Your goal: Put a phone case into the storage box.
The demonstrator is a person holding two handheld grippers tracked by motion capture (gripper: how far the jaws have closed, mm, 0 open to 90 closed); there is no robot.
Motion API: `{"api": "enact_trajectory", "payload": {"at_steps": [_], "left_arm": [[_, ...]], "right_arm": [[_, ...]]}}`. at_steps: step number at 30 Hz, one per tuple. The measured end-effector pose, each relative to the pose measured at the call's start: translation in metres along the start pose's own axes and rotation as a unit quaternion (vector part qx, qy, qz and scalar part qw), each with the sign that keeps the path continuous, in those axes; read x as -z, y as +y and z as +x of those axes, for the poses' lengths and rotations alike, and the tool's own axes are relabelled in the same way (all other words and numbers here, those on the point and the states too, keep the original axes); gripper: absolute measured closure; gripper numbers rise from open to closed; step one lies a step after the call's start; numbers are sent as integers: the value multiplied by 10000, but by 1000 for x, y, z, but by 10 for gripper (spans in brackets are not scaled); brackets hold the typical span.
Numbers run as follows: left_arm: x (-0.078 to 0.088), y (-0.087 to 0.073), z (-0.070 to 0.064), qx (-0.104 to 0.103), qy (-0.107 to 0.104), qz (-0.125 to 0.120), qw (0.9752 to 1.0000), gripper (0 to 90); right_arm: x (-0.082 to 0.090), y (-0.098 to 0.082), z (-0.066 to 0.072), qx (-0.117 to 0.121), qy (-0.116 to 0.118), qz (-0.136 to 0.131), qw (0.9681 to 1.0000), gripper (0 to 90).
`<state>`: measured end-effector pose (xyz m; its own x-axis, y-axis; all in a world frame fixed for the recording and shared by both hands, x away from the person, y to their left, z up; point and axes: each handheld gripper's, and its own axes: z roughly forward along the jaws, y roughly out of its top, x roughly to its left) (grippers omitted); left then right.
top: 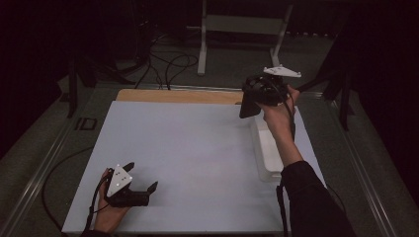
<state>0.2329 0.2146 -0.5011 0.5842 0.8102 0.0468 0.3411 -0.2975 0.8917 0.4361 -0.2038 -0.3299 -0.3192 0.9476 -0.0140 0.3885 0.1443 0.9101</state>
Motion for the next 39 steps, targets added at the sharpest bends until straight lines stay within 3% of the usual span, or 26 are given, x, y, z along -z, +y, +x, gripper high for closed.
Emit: {"api": "enact_trajectory", "payload": {"at_steps": [14, 39], "left_arm": [[0, 0, 0, 0, 5, -6, 10000, 2], [0, 0, 0, 2, 11, -3, 10000, 2]], "right_arm": [[-2, -1, -10, -2, -226, 38, 9997, 134], [-5, -11, -40, -300, -639, 123, 9974, 133]]}}
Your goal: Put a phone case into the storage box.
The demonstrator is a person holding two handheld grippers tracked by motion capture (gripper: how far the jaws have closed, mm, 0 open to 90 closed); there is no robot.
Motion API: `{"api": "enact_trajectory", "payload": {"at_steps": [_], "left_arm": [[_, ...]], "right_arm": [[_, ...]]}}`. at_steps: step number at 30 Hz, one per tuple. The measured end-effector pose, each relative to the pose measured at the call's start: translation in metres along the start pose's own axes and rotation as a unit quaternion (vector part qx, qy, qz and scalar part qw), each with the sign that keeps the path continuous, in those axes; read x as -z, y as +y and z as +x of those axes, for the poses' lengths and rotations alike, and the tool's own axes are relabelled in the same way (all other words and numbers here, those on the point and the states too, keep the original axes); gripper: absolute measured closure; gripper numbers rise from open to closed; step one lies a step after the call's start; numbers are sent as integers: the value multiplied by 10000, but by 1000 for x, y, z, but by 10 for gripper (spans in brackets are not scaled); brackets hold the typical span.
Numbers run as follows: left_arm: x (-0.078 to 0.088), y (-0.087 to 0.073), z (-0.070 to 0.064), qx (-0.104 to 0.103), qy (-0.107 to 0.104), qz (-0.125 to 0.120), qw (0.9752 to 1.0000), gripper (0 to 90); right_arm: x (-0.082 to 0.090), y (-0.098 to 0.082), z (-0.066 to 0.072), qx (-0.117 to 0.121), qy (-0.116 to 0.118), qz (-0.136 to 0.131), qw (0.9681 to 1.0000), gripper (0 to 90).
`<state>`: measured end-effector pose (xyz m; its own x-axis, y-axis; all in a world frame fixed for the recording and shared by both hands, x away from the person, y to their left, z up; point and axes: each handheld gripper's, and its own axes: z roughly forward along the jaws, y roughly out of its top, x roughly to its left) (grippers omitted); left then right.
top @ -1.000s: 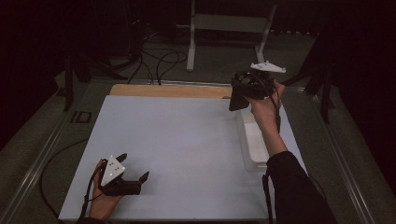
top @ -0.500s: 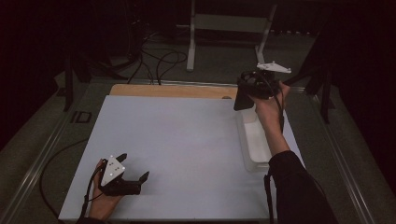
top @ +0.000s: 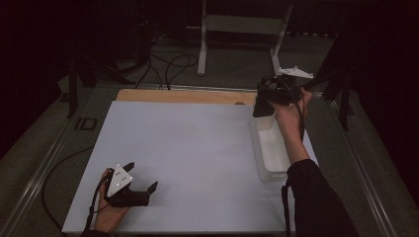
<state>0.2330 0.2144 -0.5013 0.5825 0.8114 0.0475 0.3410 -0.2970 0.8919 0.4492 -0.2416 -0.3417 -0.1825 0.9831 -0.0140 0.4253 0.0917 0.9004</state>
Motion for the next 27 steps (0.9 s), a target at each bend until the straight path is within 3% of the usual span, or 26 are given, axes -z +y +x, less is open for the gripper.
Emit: {"api": "enact_trajectory", "payload": {"at_steps": [10, 27], "left_arm": [[0, 0, 0, -4, -1, 6, 10000, 2], [0, 0, 0, 5, 1, 8, 10000, 2]], "right_arm": [[-12, -12, -15, -175, -241, 167, 9994, 133], [-31, -31, -25, -315, -342, 423, 9980, 133]]}}
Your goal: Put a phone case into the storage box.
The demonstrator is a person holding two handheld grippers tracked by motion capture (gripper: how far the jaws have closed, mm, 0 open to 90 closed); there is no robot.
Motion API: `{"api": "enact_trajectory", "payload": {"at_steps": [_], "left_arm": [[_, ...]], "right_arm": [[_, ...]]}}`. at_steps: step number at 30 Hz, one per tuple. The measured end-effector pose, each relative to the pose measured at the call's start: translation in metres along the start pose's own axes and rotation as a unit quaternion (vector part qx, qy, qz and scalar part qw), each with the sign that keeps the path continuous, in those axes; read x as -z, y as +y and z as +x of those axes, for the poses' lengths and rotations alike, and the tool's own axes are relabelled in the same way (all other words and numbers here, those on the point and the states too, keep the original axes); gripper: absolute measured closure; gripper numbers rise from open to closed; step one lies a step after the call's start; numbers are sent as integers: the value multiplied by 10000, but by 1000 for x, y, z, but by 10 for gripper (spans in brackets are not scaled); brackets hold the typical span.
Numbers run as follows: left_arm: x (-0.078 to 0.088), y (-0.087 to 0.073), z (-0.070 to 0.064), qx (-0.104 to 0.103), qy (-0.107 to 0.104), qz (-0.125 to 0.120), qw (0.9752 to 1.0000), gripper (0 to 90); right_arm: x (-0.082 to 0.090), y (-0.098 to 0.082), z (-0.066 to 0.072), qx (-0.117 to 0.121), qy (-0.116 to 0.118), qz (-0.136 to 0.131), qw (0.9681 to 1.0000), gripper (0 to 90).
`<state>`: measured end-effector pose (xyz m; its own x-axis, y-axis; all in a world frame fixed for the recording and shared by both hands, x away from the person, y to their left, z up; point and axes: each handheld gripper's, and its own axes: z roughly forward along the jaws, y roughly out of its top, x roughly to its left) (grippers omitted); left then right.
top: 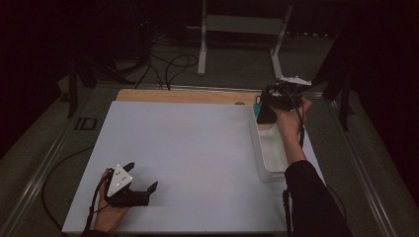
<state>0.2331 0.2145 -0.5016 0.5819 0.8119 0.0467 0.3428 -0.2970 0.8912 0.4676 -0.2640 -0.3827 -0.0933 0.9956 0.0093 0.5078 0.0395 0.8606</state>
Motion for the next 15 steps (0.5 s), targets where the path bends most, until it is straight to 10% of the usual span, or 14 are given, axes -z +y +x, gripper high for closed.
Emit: {"api": "enact_trajectory", "payload": {"at_steps": [15], "left_arm": [[1, -1, 1, 0, -6, -4, 10000, 2]], "right_arm": [[-30, -21, 10, 118, -48, 391, 9992, 131]]}}
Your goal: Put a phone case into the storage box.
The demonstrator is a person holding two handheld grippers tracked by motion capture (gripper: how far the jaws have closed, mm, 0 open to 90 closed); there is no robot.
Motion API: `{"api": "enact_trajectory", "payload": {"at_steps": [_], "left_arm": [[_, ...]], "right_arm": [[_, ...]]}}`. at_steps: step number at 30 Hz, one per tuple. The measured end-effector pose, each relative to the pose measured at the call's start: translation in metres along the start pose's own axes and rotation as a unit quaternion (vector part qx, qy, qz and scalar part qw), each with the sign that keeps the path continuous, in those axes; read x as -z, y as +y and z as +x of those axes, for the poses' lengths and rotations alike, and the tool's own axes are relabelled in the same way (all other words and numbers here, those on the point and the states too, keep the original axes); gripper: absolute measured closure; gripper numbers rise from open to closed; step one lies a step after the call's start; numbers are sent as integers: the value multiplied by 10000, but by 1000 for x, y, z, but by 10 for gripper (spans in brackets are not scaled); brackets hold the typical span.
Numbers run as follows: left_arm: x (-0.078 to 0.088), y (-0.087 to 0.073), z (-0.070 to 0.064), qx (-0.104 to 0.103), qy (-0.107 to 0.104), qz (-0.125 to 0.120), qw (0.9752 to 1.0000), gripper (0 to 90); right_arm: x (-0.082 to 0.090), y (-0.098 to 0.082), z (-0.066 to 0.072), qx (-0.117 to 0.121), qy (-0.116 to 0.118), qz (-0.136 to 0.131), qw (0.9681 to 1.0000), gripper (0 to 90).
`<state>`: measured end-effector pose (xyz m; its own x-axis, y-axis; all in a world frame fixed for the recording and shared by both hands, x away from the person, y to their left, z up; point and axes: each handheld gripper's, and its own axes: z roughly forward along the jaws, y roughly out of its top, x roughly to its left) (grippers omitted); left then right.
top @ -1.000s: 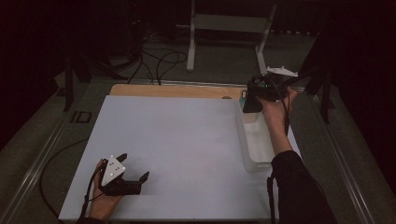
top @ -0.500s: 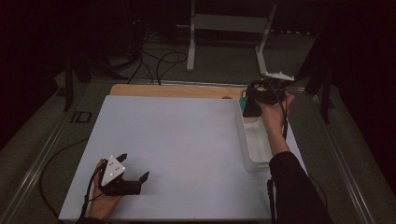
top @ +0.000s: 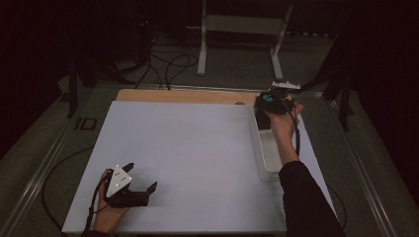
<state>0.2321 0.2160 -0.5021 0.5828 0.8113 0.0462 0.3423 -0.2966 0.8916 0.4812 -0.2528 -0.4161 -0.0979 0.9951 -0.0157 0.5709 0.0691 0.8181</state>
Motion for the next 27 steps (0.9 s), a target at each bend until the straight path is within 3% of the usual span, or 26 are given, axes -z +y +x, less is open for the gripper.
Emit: {"api": "enact_trajectory", "payload": {"at_steps": [9, 16, 20, 27], "left_arm": [[0, 0, 0, 24, -4, 8, 10000, 2], [0, -1, 1, 38, 0, -6, 10000, 2], [1, -1, 1, 58, 4, -10, 10000, 2], [1, -1, 1, 64, 5, -16, 10000, 2]], "right_arm": [[-18, -7, 4, 58, -58, 199, 9998, 128], [-26, -3, 5, 102, -44, 262, 9996, 116], [-32, -2, 5, 115, -36, 443, 9989, 76], [-30, -1, 6, 138, 6, 407, 9991, 74]]}}
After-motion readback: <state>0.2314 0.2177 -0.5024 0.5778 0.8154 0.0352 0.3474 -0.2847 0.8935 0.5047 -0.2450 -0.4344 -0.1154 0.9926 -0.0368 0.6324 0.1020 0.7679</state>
